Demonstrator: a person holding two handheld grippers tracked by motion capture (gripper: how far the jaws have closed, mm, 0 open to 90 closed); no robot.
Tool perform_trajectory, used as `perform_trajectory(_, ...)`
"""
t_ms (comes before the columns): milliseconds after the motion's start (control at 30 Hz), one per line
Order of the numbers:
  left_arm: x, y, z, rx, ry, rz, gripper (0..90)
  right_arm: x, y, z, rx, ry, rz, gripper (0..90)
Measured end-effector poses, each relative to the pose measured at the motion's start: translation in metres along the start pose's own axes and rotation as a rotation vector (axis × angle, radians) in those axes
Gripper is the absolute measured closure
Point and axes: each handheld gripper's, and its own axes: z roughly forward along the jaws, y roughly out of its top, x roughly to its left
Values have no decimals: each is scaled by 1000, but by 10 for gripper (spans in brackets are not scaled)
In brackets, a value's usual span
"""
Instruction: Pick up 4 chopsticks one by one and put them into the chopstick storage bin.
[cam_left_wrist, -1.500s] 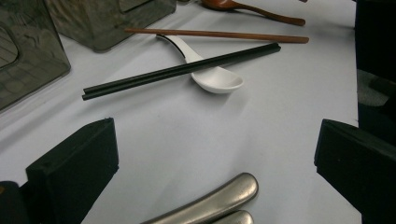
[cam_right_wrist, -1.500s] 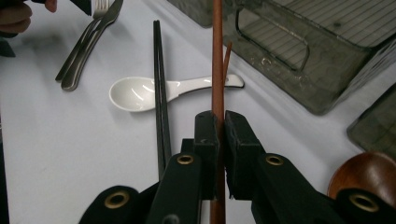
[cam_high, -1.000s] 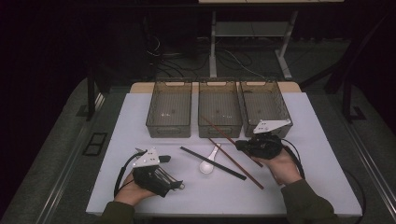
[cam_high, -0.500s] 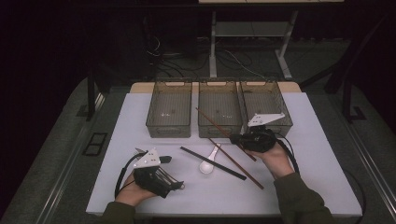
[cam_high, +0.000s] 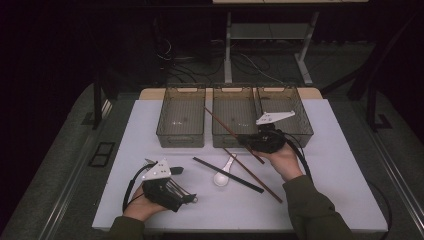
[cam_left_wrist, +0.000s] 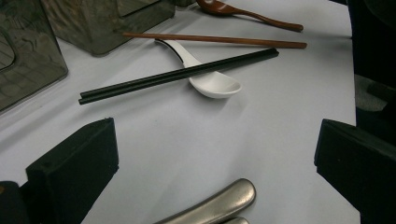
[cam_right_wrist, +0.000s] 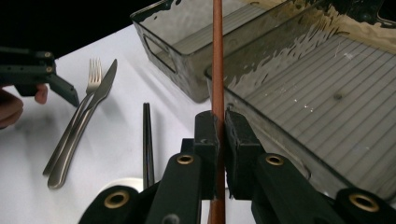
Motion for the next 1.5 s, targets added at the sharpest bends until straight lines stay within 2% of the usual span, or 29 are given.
perform_trajectory(233, -1, 0, 1, -5, -5, 1, 0, -1, 18, 8, -13, -23, 2, 842)
perform_trajectory(700, -1, 0, 1, 0, -9, -1, 0, -3, 42, 28, -37, -38, 26, 842)
perform_trajectory(1033, -2, 1, 1, -10, -15, -11, 0, 4, 60, 54, -41, -39, 10, 842)
perform_trajectory(1500, 0, 1, 1, 4, -10, 8, 0, 14, 92, 92, -48, -50, 18, 842)
